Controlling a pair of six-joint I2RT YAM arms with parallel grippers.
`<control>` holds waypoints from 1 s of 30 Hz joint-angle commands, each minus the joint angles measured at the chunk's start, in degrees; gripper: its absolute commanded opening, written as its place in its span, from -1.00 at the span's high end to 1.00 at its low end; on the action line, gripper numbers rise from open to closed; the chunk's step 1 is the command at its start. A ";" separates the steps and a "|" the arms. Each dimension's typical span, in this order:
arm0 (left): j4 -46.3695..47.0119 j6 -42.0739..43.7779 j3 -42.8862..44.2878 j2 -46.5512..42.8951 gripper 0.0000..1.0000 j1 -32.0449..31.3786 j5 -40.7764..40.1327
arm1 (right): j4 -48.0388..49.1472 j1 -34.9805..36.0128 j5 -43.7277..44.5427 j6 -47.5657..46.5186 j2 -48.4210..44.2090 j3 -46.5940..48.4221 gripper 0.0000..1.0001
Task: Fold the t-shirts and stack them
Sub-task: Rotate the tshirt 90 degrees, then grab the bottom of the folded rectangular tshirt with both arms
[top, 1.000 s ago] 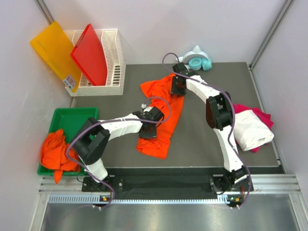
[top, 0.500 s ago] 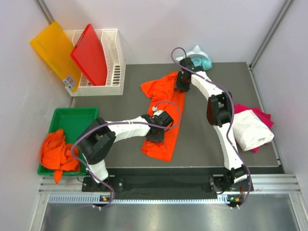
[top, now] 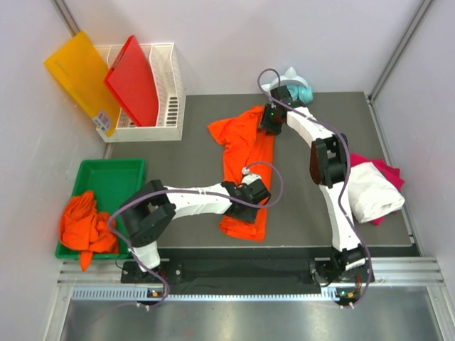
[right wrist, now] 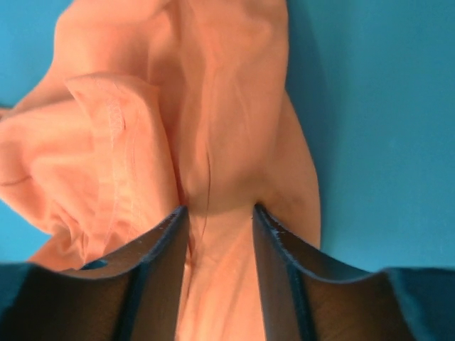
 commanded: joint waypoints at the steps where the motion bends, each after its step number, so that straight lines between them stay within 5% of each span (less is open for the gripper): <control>1: -1.89 -4.14 -2.63 -6.39 -0.18 -2.20 -0.58 | 9.02 -1.08 1.27 0.28 -11.16 -5.84 0.10; 5: -4.26 -5.63 -1.32 -13.07 -0.19 -2.20 -5.59 | 7.08 -0.99 1.09 -0.52 -18.63 -7.32 0.04; 14: -8.57 -9.32 -5.79 -23.02 -0.11 -2.20 -17.46 | 12.70 4.45 1.88 -2.18 -42.89 -39.65 0.05; 23: -6.99 -12.40 -13.44 -22.14 0.02 -2.11 -18.08 | 9.98 21.85 15.85 -5.09 -53.80 -57.85 0.09; 30: -4.89 -13.02 -17.30 -23.99 0.00 -2.11 -17.39 | 12.00 26.78 18.23 -0.96 -61.18 -70.59 0.03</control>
